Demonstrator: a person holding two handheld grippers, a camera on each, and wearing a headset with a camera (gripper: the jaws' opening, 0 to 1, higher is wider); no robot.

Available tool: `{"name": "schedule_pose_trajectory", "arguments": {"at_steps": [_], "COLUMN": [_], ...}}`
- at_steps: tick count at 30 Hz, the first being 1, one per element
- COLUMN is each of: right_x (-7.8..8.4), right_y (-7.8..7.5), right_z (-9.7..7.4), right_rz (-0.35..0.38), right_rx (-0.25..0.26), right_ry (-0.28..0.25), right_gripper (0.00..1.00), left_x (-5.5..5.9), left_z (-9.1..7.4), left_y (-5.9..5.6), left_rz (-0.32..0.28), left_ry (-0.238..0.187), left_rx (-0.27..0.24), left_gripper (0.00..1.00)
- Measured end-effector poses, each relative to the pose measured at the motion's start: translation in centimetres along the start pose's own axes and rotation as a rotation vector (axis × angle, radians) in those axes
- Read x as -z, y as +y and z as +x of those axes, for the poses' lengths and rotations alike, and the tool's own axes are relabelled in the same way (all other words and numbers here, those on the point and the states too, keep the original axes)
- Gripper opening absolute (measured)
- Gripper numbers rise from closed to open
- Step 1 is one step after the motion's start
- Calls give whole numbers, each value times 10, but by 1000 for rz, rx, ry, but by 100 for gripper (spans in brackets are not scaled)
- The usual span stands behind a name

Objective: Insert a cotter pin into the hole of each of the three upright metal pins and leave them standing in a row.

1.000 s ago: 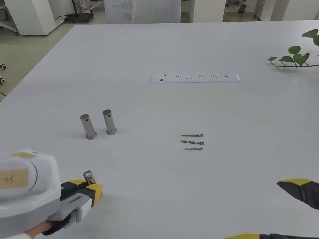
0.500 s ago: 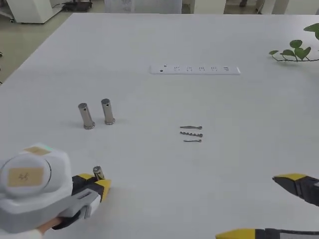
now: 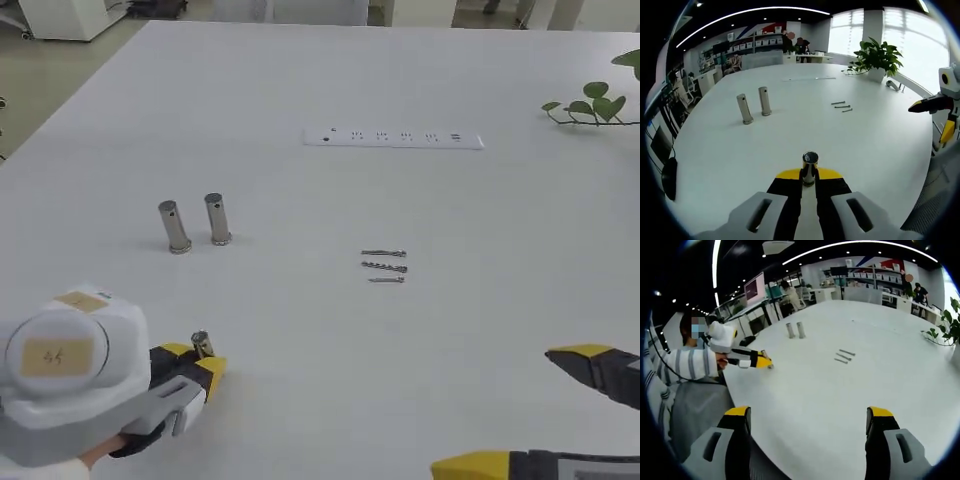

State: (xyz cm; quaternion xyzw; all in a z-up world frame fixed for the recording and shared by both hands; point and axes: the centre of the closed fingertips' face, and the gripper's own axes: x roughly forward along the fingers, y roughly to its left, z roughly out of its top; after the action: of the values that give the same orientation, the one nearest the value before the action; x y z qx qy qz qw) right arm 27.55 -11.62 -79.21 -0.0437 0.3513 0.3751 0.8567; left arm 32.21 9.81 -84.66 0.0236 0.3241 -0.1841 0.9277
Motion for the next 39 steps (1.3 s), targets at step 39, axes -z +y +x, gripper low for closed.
{"name": "schedule_pose_trajectory", "arguments": {"at_steps": [39], "right_x": [-56], "right_y": [-22], "right_z": [30], "right_rz": [-228], "right_rx": [-73], "right_ry": [26], "right_gripper": [92], "left_x": [18], "left_z": [-23], "left_y": [9], "left_rz": [-10], "left_ry": [82], "left_rx": [18], "left_gripper": [46]}}
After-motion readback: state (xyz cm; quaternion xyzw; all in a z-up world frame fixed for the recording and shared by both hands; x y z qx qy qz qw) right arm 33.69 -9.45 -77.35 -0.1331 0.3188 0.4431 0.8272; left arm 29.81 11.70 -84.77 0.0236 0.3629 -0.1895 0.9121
